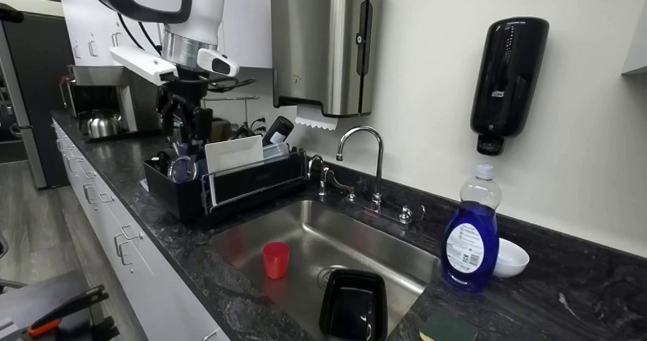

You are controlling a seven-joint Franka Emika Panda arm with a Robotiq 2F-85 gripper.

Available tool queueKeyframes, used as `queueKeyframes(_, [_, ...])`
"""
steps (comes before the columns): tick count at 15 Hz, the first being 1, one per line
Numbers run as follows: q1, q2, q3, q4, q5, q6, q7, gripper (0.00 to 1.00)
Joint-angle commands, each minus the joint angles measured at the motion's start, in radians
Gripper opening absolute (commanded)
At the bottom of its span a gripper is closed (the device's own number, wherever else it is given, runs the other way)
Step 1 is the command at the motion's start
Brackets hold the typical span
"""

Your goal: Open the tap and close it

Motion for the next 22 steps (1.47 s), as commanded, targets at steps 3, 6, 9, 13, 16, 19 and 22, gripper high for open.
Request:
queueKeyframes(3, [-0.043, 0.092, -0.028, 0.033, 0.009, 0.029, -0.123, 1.0])
queueKeyframes(6, [-0.066, 0.15, -0.049, 0.06, -0.008, 0.053, -0.22, 1.0])
queueKeyframes(9, [-0.094, 0.204, -0.06, 0.099, -0.021, 0.079, -0.295, 1.0])
queueKeyframes(13, [-0.136, 0.281, -0.063, 0.17, -0.052, 0.112, -0.337, 1.0])
queueKeyframes(16, [-0.173, 0.352, -0.066, 0.243, -0.093, 0.136, -0.333, 1.0])
queueKeyframes(19, [-0.209, 0.434, -0.067, 0.339, -0.138, 0.148, -0.319, 1.0])
queueKeyframes(22, [-0.244, 0.531, -0.065, 0.471, -0.171, 0.13, -0.304, 1.0])
